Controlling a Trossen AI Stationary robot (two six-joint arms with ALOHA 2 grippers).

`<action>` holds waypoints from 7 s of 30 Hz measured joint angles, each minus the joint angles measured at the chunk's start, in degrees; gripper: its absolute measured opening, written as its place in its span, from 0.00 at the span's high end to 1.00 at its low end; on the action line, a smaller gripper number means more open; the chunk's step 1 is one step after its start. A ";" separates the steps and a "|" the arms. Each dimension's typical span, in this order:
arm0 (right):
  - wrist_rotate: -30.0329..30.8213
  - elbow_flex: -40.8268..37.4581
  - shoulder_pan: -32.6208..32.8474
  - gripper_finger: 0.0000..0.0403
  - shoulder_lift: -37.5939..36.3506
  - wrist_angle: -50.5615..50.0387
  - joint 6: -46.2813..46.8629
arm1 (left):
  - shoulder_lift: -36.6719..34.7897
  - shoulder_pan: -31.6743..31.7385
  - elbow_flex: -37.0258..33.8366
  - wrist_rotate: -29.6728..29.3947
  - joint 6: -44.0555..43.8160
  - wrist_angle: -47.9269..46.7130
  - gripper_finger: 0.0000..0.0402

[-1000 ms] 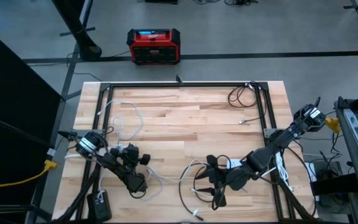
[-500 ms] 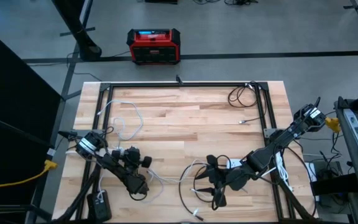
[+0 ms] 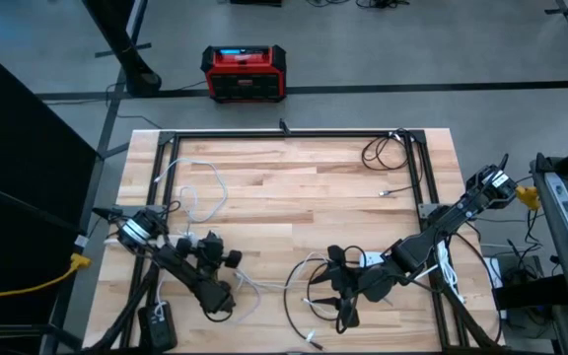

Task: Insert USB
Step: Insert the white charger cable into the left white outlet extension

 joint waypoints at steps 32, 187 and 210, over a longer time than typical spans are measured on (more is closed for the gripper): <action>0.11 -0.11 0.52 0.52 0.00 5.42 -17.29 | -2.85 -9.20 38.79 -40.73 25.31 2.18 0.97; 0.00 -3.78 0.74 0.52 0.02 7.58 -8.67 | -20.37 -0.87 -20.34 13.45 0.90 20.12 0.97; 13.38 -6.58 1.29 0.52 5.56 27.12 -25.93 | -16.72 -7.38 12.15 -29.16 7.83 12.01 0.97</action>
